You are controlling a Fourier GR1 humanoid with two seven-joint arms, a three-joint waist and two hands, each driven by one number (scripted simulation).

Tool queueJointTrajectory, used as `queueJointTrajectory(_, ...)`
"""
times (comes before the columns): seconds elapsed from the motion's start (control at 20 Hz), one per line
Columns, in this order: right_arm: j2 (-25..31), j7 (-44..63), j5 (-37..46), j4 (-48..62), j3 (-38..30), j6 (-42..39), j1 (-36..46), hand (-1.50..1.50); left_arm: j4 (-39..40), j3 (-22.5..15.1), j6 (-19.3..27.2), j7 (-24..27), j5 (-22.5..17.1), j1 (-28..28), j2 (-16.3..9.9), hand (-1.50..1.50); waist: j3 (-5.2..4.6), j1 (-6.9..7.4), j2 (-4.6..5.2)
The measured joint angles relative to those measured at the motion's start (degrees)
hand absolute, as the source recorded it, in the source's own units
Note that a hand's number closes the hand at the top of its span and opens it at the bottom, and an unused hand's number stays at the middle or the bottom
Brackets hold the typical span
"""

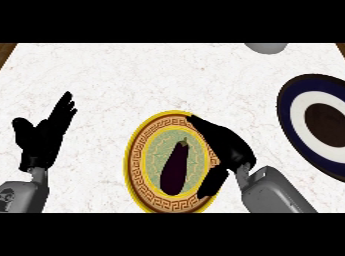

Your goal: Pick the eggplant from the plate and place it in the plate

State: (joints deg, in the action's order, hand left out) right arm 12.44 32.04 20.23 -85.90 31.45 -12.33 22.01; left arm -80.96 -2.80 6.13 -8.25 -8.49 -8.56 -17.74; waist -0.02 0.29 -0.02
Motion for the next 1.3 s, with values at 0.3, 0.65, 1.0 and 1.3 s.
queueJointTrajectory(0.3, -3.11, 2.60, 1.62, 2.82, -1.19, -6.09, 1.97, -1.50, 0.32, 2.03, -1.30, -0.98, 0.37, -0.76, 0.25, 0.00, 0.00, -0.08, 0.01)
queueJointTrajectory(0.65, -8.32, 2.29, 7.03, 8.72, -2.11, -7.44, 3.02, -1.50, 0.56, 2.49, -2.00, -0.56, 2.63, -0.40, 2.17, 0.00, 0.01, -0.07, 0.03)
queueJointTrajectory(1.0, -11.39, 1.86, 10.45, 13.85, -3.08, -8.16, 5.55, -1.50, -0.21, 3.73, -2.55, -1.90, 4.12, -1.15, 3.55, 0.00, -0.03, -0.08, -0.10)
queueJointTrajectory(1.3, -11.58, -0.33, 12.29, 15.76, -3.13, -11.12, 5.81, 1.50, 0.58, 4.91, -3.58, -1.26, 4.71, -1.21, 3.96, 0.00, -0.16, -0.18, -0.45)
